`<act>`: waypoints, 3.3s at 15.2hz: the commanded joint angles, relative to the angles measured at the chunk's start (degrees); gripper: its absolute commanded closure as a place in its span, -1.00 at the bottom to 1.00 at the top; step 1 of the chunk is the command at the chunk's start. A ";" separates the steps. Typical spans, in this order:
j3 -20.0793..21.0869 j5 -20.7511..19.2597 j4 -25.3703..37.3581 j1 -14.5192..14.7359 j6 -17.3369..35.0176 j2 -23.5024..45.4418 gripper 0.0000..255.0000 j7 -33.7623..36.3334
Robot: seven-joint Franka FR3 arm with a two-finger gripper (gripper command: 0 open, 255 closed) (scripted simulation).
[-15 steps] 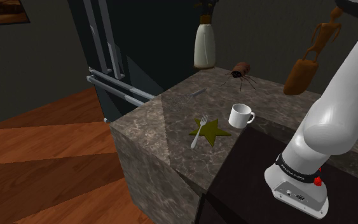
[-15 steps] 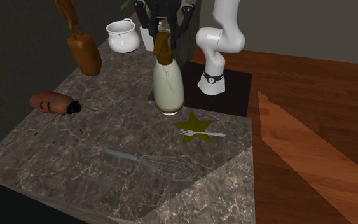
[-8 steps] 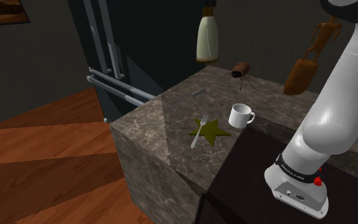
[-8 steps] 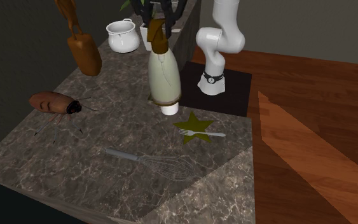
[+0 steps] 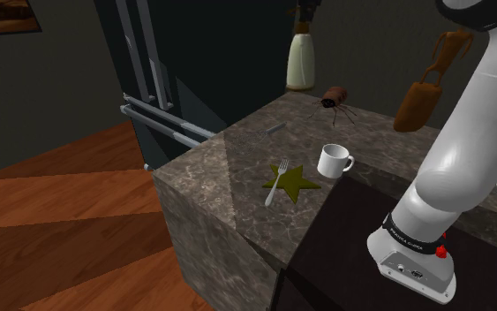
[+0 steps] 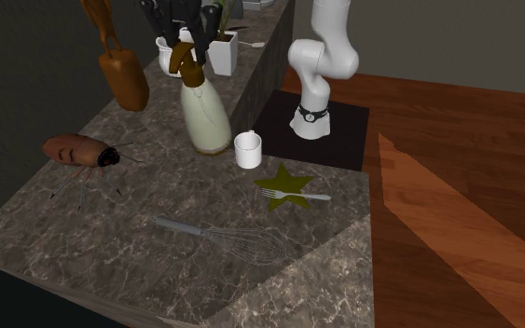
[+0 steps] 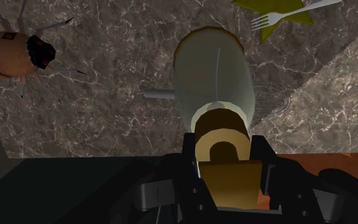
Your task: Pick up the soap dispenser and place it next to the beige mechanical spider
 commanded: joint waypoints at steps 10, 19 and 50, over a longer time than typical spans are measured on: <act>-6.22 4.44 4.14 -9.80 3.85 9.14 1.00 -15.05; -7.91 7.29 6.50 -15.01 6.85 15.30 1.00 -21.38; -7.35 6.20 -23.26 -12.18 32.77 11.34 1.00 -22.61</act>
